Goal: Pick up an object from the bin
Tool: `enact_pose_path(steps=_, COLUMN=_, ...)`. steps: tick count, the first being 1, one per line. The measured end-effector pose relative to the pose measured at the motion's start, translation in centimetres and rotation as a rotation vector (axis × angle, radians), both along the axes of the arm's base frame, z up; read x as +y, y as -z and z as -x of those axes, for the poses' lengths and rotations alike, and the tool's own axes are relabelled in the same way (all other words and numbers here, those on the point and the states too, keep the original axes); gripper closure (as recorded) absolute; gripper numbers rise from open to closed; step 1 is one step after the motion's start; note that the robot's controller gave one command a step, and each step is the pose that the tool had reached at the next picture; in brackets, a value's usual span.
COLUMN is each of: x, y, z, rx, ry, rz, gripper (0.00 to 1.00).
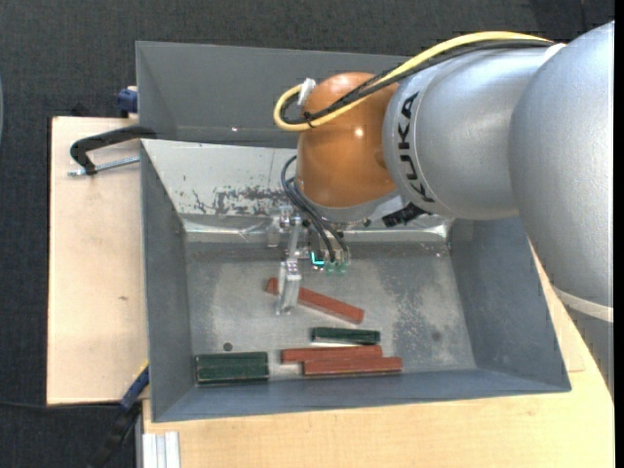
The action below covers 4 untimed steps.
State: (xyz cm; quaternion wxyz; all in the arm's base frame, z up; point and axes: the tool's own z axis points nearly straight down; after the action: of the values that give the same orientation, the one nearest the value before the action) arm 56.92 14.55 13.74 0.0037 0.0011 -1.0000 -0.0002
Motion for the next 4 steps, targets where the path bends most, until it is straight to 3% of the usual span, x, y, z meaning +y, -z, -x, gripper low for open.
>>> enact_pose_path(steps=1, x=-0.1, y=-0.4, z=-0.2, rx=-0.008, ry=0.002, rz=-0.001, gripper=0.0)
enact_pose_path(steps=2, x=-5.8, y=5.7, z=-0.9, rx=-0.012, ry=0.051, rz=-0.002, gripper=0.0)
enact_pose_path(steps=3, x=-8.5, y=8.7, z=-1.0, rx=-0.012, ry=0.075, rz=-0.005, gripper=0.0)
enact_pose_path(steps=4, x=-4.1, y=6.5, z=0.5, rx=-0.011, ry=0.222, rz=-0.001, gripper=0.0)
